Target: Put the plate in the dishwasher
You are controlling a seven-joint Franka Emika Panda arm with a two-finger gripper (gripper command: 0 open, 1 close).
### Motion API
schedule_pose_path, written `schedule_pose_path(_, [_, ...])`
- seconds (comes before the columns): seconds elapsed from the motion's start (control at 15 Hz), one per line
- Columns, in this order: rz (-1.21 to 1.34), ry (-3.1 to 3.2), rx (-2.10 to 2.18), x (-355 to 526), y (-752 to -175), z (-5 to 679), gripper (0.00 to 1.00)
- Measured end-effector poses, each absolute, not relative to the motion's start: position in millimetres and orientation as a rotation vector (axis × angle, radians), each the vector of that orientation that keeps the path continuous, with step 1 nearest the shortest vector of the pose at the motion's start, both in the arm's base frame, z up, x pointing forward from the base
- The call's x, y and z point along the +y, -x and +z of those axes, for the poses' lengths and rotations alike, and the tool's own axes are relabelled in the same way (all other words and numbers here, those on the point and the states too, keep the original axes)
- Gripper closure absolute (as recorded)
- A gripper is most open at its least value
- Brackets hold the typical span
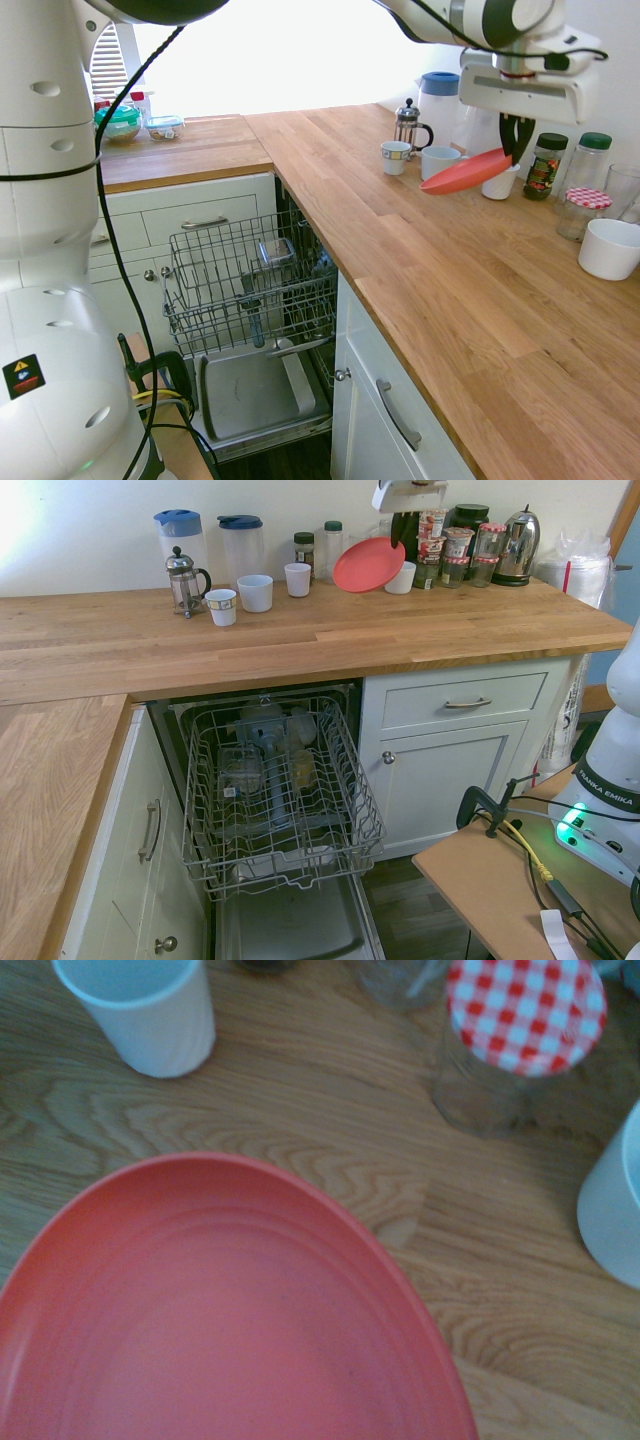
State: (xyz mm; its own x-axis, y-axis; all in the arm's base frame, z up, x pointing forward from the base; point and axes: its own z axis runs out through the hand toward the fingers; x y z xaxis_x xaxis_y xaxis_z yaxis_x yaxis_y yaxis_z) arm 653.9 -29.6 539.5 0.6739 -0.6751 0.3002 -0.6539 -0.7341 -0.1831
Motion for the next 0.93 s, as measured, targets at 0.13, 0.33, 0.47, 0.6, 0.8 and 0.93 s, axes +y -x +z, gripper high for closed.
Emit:
schedule_pose_path(0.13, [-0.635,2.925,1.007,21.1,-660.6,559.2,1.0])
schedule_pose_path(0.33, [-0.75,3.059,0.828,101.4,-665.6,575.0,1.0])
schedule_pose_path(0.47, [-0.796,3.141,0.7,157.8,-658.2,578.4,1.0])
schedule_pose_path(0.6, [-0.828,3.205,0.56,210.9,-642.5,574.2,1.0])
schedule_pose_path(0.8, [-0.849,3.273,0.346,279.6,-612.2,562.8,1.0])
schedule_pose_path(0.93, [-0.852,3.314,0.21,311.6,-589.0,546.9,1.0])
